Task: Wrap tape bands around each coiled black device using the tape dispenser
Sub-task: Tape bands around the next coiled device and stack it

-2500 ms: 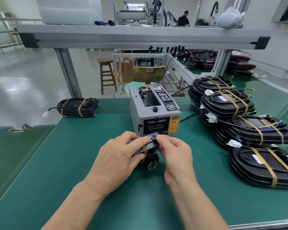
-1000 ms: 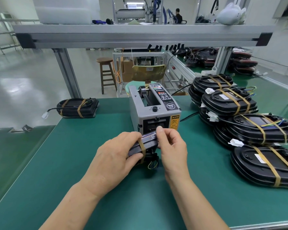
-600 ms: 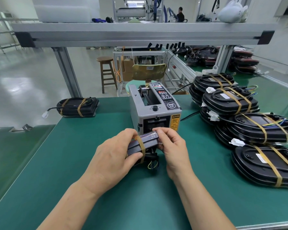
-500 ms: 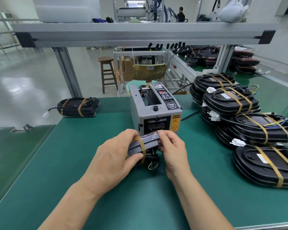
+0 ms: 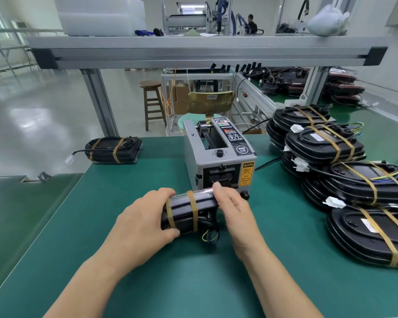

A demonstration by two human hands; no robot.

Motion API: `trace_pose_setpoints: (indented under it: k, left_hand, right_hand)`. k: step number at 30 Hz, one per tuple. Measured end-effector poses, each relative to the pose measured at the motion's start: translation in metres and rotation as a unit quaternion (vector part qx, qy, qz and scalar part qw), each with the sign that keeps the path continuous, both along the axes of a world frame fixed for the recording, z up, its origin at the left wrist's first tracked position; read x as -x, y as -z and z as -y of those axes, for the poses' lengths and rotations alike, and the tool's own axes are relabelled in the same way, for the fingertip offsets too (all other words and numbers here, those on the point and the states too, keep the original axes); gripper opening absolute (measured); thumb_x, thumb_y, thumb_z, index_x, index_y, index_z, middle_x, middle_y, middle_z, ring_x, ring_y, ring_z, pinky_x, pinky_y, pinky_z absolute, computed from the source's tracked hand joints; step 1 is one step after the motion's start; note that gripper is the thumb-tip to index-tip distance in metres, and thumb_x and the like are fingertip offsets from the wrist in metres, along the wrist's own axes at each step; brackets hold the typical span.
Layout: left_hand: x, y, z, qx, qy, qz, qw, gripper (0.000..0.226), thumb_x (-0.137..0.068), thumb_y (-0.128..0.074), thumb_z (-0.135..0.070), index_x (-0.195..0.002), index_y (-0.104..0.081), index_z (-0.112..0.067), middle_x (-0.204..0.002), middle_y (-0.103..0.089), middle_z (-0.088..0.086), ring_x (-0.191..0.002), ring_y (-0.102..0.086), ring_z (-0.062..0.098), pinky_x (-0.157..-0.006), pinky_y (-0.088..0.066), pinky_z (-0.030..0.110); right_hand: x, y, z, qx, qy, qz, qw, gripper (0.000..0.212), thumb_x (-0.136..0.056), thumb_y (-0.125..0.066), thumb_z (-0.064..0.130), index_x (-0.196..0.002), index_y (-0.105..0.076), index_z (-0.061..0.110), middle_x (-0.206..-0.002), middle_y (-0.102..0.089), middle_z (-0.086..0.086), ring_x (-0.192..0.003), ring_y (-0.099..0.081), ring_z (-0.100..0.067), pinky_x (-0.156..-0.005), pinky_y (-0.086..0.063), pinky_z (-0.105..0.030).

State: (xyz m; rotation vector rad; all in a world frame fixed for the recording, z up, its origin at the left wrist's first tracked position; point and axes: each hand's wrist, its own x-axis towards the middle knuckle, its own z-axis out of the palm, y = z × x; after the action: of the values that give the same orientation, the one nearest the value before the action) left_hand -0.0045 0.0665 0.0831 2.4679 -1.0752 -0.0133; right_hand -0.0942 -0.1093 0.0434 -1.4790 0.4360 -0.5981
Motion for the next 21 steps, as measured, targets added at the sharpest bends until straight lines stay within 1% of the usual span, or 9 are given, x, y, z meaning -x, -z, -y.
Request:
trace_pose_setpoints:
  k: [2, 3, 5, 6, 10, 12, 14, 18, 21]
  left_hand:
    - [-0.006, -0.003, -0.006, 0.029, 0.001, -0.049, 0.998, 0.055, -0.063, -0.075, -0.038, -0.111, -0.048, -0.042, -0.099, -0.058, -0.02, -0.092, -0.054, 0.004, -0.079, -0.045, 0.024]
    - [-0.01, -0.004, -0.01, 0.047, -0.002, -0.075, 0.996, 0.053, -0.061, -0.075, -0.038, -0.108, -0.05, -0.042, -0.096, -0.061, -0.021, -0.09, -0.056, 0.002, -0.076, -0.044, 0.02]
    - [-0.02, -0.007, -0.019, 0.073, -0.016, -0.12, 0.99, 0.057, -0.059, -0.08, -0.037, -0.109, -0.052, -0.045, -0.095, -0.064, -0.024, -0.091, -0.058, -0.003, -0.073, -0.042, 0.013]
    - [-0.025, -0.007, -0.023, 0.081, -0.025, -0.131, 0.988, 0.062, -0.06, -0.083, -0.035, -0.111, -0.051, -0.046, -0.098, -0.064, -0.025, -0.094, -0.058, -0.005, -0.074, -0.04, 0.01]
    - [-0.041, -0.004, -0.034, 0.11, -0.06, -0.124, 0.984, 0.069, -0.065, -0.086, -0.032, -0.124, -0.051, -0.04, -0.114, -0.056, -0.022, -0.107, -0.051, -0.009, -0.082, -0.035, 0.007]
    - [-0.048, 0.0, -0.039, 0.139, -0.095, -0.124, 0.978, 0.065, -0.07, -0.084, -0.033, -0.127, -0.053, -0.036, -0.118, -0.057, -0.019, -0.109, -0.052, -0.003, -0.087, -0.036, 0.015]
    - [-0.055, 0.008, -0.046, 0.179, -0.151, -0.125, 0.964, 0.063, -0.074, -0.082, -0.036, -0.13, -0.052, -0.034, -0.121, -0.056, -0.016, -0.114, -0.051, 0.006, -0.093, -0.036, 0.025]
    - [-0.07, 0.027, -0.061, 0.3, -0.296, -0.185, 0.888, 0.068, -0.075, -0.08, -0.047, -0.133, -0.048, -0.032, -0.118, -0.057, -0.007, -0.109, -0.057, 0.017, -0.092, -0.046, 0.037]
    - [-0.083, 0.043, -0.07, 0.364, -0.326, -0.237, 0.84, 0.052, -0.08, -0.079, -0.035, -0.124, -0.052, -0.03, -0.112, -0.065, -0.004, -0.101, -0.063, 0.015, -0.089, -0.05, 0.036]
  right_hand:
    - [0.01, 0.007, 0.003, -0.007, -0.096, -0.004, 0.995, 0.045, -0.078, -0.064, 0.06, -0.11, -0.071, 0.03, -0.121, -0.068, 0.004, -0.113, -0.061, -0.004, -0.096, -0.044, -0.02]
    - [0.014, 0.011, 0.003, 0.003, -0.145, -0.019, 0.989, 0.055, -0.073, -0.069, 0.059, -0.123, -0.064, 0.037, -0.129, -0.064, 0.013, -0.122, -0.056, 0.001, -0.103, -0.04, -0.021]
    - [0.018, 0.018, 0.001, 0.049, -0.204, -0.059, 0.976, 0.081, -0.067, -0.079, 0.054, -0.139, -0.043, 0.048, -0.139, -0.051, 0.031, -0.132, -0.045, 0.006, -0.112, -0.034, -0.023]
    - [0.015, 0.02, -0.003, 0.076, -0.203, -0.072, 0.974, 0.087, -0.065, -0.081, 0.051, -0.141, -0.038, 0.05, -0.14, -0.048, 0.032, -0.133, -0.045, 0.004, -0.113, -0.035, -0.026]
    - [-0.004, 0.016, -0.027, 0.105, -0.122, -0.067, 0.985, 0.072, -0.064, -0.074, 0.058, -0.129, -0.042, 0.051, -0.137, -0.051, 0.023, -0.126, -0.047, 0.01, -0.114, -0.038, -0.03]
    - [-0.017, 0.013, -0.041, 0.1, -0.103, -0.071, 0.987, 0.069, -0.065, -0.069, 0.062, -0.127, -0.041, 0.051, -0.135, -0.051, 0.023, -0.125, -0.048, 0.009, -0.113, -0.038, -0.027]
    - [-0.031, 0.012, -0.054, 0.104, -0.09, -0.081, 0.987, 0.074, -0.069, -0.067, 0.061, -0.137, -0.042, 0.043, -0.13, -0.049, 0.024, -0.123, -0.049, 0.007, -0.111, -0.038, -0.027]
    - [-0.062, 0.008, -0.077, 0.063, -0.065, -0.107, 0.99, 0.071, -0.083, -0.069, 0.051, -0.144, -0.039, 0.029, -0.128, -0.053, 0.013, -0.118, -0.053, -0.002, -0.108, -0.041, -0.03]
    - [-0.089, 0.004, -0.088, -0.038, -0.055, -0.135, 0.989, 0.064, -0.087, -0.069, 0.048, -0.139, -0.037, 0.028, -0.119, -0.053, 0.013, -0.108, -0.054, -0.002, -0.096, -0.043, -0.025]
